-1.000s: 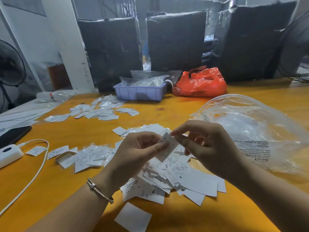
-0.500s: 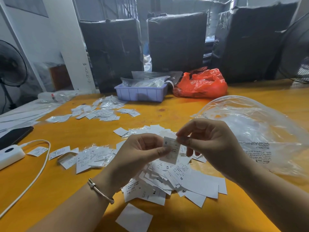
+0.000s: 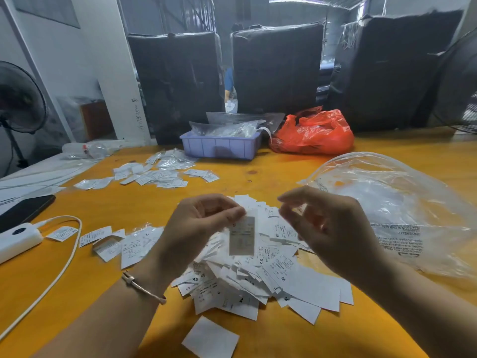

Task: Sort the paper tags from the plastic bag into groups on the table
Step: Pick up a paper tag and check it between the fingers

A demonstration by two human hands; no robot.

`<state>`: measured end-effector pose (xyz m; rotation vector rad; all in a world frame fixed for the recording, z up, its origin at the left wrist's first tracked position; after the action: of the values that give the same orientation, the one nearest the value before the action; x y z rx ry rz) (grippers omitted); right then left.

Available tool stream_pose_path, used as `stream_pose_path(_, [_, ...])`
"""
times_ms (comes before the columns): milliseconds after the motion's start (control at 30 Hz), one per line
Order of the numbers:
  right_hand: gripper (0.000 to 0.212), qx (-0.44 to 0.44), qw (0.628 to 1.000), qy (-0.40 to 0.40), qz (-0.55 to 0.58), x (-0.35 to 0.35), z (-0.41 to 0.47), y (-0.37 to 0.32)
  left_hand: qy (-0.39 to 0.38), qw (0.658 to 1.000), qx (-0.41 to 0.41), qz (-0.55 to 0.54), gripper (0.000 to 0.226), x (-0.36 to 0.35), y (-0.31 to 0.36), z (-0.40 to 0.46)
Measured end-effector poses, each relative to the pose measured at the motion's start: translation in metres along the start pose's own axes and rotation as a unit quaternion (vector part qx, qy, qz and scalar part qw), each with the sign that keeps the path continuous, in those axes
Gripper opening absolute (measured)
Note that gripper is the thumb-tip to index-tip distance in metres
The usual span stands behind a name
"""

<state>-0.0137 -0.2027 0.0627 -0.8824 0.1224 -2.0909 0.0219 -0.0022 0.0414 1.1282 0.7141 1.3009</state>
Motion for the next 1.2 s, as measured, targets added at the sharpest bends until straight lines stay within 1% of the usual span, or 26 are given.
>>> stream_pose_path(67, [0.016, -0.022, 1.0, 0.017, -0.002, 0.005, 0.002, 0.009, 0.045, 0.998, 0.042, -0.015, 0.022, 0.02, -0.005, 0.005])
stream_pose_path(133, [0.016, -0.039, 0.999, 0.021, -0.007, 0.008, 0.003, 0.016, 0.091, 0.989, 0.104, -0.054, 0.028, 0.042, -0.013, 0.009])
stream_pose_path(167, [0.017, -0.044, 0.999, 0.019, -0.011, 0.009, 0.003, 0.019, 0.114, 0.982, 0.134, -0.073, 0.025, 0.052, -0.018, 0.01])
stream_pose_path(200, [0.017, -0.045, 0.999, 0.014, -0.017, 0.008, 0.003, 0.021, 0.138, 0.975, 0.159, -0.075, 0.017, 0.064, -0.022, 0.012])
stream_pose_path(233, [0.018, -0.045, 0.999, 0.009, -0.023, 0.008, 0.002, 0.022, 0.166, 0.968, 0.178, -0.063, 0.009, 0.076, -0.027, 0.012])
stream_pose_path(333, [0.018, -0.049, 0.998, 0.0, -0.038, 0.005, 0.002, 0.025, 0.252, 0.946, 0.199, 0.034, 0.012, 0.116, -0.039, 0.009])
stream_pose_path(400, [0.017, -0.053, 0.998, 0.0, -0.044, 0.005, 0.002, 0.028, 0.291, 0.928, 0.214, 0.09, 0.01, 0.139, -0.044, 0.003])
stream_pose_path(467, [0.016, -0.051, 0.997, 0.0, -0.049, 0.006, 0.002, 0.029, 0.298, 0.914, 0.242, 0.133, 0.007, 0.155, -0.05, -0.002])
stream_pose_path(567, [0.013, -0.052, 0.997, 0.002, -0.051, 0.006, 0.002, 0.031, 0.261, 0.905, 0.27, 0.201, 0.007, 0.157, -0.056, -0.003])
stream_pose_path(633, [0.012, -0.055, 0.997, 0.0, -0.058, 0.005, 0.002, 0.033, 0.24, 0.903, 0.286, 0.211, 0.006, 0.15, -0.059, -0.003])
stream_pose_path(733, [0.011, -0.065, 0.995, -0.004, -0.07, 0.005, 0.002, 0.039, 0.222, 0.906, 0.272, 0.237, 0.007, 0.146, -0.065, -0.001])
stream_pose_path(800, [0.01, -0.079, 0.993, 0.005, -0.093, 0.008, 0.003, 0.042, 0.23, 0.9, 0.255, 0.268, 0.009, 0.15, -0.067, 0.0])
stream_pose_path(833, [0.01, -0.083, 0.988, 0.017, -0.125, 0.011, 0.004, 0.044, 0.241, 0.897, 0.243, 0.279, 0.008, 0.151, -0.067, 0.0])
stream_pose_path(900, [0.011, -0.105, 0.969, 0.043, -0.221, 0.021, 0.005, 0.05, 0.263, 0.894, 0.203, 0.3, 0.006, 0.152, -0.064, 0.003])
stream_pose_path(967, [0.012, -0.163, 0.944, 0.041, -0.284, 0.031, 0.007, 0.061, 0.268, 0.895, 0.165, 0.317, 0.004, 0.15, -0.059, 0.006])
stream_pose_path(1033, [0.017, -0.226, 0.924, 0.0, -0.309, 0.035, 0.006, 0.079, 0.262, 0.895, 0.147, 0.33, 0.006, 0.146, -0.056, 0.009])
stream_pose_path(1100, [0.02, -0.274, 0.9, -0.054, -0.335, 0.035, 0.003, 0.096, 0.268, 0.887, 0.13, 0.352, 0.008, 0.142, -0.053, 0.009])
stream_pose_path(1167, [0.019, -0.3, 0.869, -0.112, -0.378, 0.033, 0.0, 0.105, 0.276, 0.885, 0.11, 0.358, 0.01, 0.134, -0.051, 0.008])
stream_pose_path(1200, [0.023, -0.308, 0.854, -0.139, -0.395, 0.031, -0.002, 0.108, 0.27, 0.89, 0.1, 0.353, 0.011, 0.129, -0.05, 0.008])
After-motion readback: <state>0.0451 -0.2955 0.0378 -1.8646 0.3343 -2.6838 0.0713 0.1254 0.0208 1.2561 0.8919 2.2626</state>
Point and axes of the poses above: each hand's wrist, its own z-axis towards the middle knuckle, its own x-axis out of the back of the hand, y = z × x, the point moved 5 cm from there along z, towards the middle knuckle, and after that the axes turned 2 degrees about -z, right-handed, at the moved point
